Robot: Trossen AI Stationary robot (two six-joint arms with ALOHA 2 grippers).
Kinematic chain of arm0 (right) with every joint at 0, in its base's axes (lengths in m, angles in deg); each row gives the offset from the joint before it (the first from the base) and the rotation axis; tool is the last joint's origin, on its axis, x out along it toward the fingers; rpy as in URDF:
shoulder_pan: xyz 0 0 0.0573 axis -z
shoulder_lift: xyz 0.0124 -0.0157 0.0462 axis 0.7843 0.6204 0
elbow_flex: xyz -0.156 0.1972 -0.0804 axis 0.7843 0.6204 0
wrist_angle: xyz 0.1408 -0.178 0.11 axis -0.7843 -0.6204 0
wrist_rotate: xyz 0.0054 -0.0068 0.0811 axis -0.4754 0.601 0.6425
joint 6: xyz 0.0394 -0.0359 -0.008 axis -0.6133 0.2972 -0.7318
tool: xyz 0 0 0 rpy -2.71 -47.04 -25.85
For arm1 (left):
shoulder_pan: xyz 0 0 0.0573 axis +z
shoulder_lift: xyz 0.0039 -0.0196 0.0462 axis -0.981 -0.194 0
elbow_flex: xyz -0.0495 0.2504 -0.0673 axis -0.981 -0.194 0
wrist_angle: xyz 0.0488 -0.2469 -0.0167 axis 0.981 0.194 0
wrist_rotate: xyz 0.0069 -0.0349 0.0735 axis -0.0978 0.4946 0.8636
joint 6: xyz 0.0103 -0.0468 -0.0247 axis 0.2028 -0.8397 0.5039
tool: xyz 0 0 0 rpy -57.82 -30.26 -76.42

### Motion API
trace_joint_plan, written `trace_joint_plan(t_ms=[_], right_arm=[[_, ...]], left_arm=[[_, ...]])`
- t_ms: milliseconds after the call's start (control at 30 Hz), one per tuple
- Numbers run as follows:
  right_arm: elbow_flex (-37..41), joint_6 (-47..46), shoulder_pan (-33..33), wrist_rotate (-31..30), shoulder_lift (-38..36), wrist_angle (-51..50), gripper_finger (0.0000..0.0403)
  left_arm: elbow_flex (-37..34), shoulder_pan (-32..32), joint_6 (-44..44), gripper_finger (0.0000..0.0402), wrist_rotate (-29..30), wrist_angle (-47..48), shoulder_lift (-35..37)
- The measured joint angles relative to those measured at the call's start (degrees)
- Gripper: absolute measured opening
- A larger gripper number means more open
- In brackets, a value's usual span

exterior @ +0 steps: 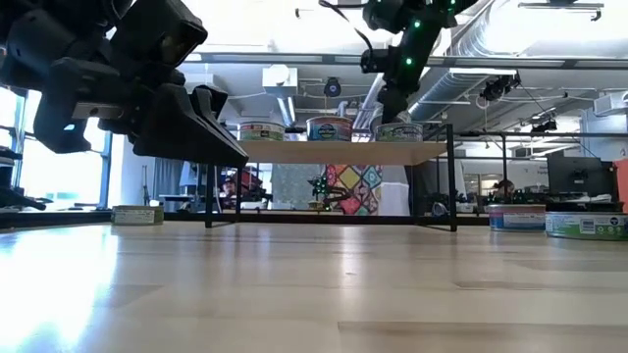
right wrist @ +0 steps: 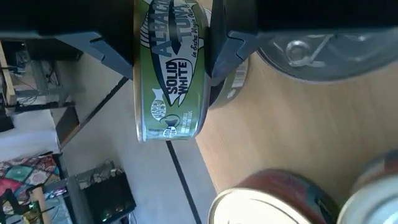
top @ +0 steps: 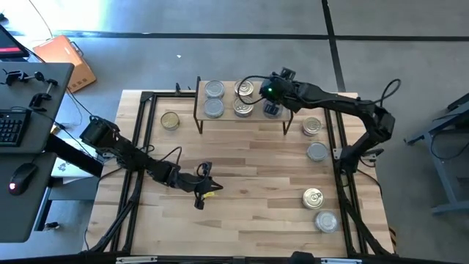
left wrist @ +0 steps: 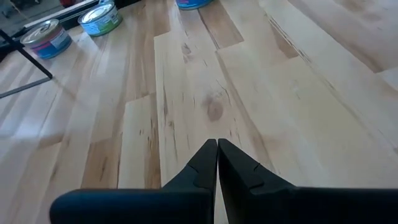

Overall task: Stack canned seafood by type on shelf
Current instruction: Stack the green tuna can on top of the other green tuna can on the shelf

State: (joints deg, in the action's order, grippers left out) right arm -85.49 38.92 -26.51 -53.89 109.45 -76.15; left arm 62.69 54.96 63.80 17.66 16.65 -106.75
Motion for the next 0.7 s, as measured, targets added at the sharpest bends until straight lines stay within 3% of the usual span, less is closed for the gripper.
trace_joint_plan(t_ms=[167,433,700], right_arm=[[0.0,0.36,0.0,-0.84,0.16,-1.01,0.0126],[0.0,-1.09,-0.04,-0.01,-0.02,-2.81,0.021],[-0.02,-0.65,-0.04,0.08,-0.37,-3.23,0.022]], left_arm=[[0.0,0.0,-0.48,0.0005,0.02,-0.51,0.0],[0.0,0.0,-0.5,0.0005,0.02,-1.25,-0.02],[0.0,-0.17,-1.65,0.0005,0.02,-1.25,-0.02]])
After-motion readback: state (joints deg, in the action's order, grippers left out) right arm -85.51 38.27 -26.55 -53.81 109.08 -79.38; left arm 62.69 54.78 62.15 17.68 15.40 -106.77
